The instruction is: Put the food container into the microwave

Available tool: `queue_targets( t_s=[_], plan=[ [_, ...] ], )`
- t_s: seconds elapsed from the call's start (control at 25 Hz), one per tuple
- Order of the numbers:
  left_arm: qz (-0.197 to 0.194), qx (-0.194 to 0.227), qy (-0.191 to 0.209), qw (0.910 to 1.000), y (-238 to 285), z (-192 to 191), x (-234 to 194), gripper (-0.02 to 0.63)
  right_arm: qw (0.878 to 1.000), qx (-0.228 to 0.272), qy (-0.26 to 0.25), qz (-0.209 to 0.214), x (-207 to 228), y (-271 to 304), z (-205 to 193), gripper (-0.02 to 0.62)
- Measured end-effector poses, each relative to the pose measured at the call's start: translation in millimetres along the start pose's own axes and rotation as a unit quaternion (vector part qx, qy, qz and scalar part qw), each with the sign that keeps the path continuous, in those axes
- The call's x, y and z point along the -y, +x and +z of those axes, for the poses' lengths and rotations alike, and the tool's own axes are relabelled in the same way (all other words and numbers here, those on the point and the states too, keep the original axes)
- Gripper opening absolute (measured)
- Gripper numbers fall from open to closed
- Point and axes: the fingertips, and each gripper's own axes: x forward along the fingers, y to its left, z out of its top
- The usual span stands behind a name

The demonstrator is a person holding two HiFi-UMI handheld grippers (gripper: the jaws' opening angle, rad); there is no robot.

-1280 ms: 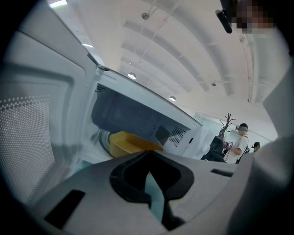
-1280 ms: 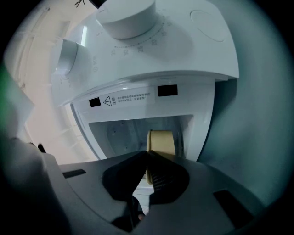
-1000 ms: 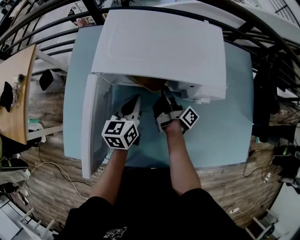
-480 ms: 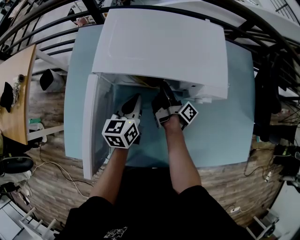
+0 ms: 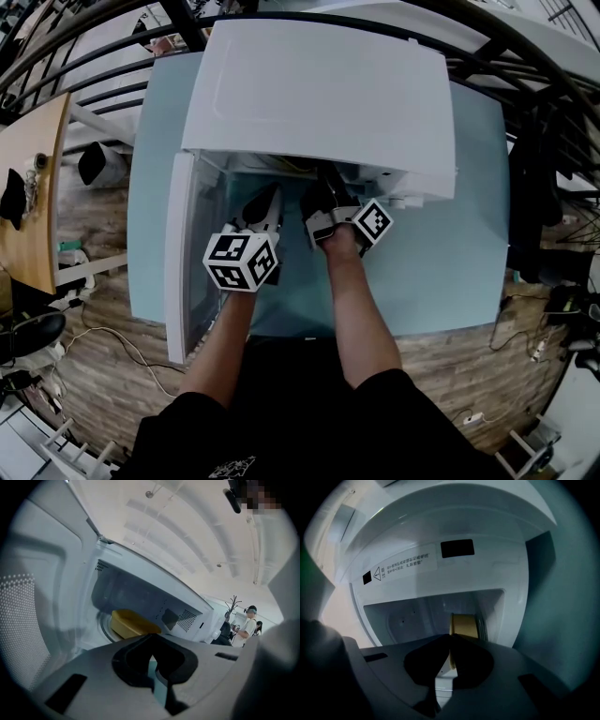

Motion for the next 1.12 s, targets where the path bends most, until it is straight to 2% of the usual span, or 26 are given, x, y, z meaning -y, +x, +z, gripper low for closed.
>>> queue_targets(
  t_s=[0.32,0.72,0.92,1.12],
  plan=[
    [0.0,-0.001,-0.004,1.0,0,0,-5,0.008,1.0,0.011,-0.003,-0.002,3,5,2,0.02],
    [0.001,-0.003,-0.009,1.0,1,-4,-4,0.008,0.999,0.006,-0.031,0.0,-3,7,6,0.02],
    [0.004,-0.007,-0.005,1.0,1,-6,-2,0.008,0.999,-0.01,-0.036,0.008,-7,8,1,0.094],
    [0.007,-0.003,-0.004,1.0,-1,-4,0,0.008,0.999,-0.023,-0.043,0.0,-6,4,-2,0.109]
  ],
)
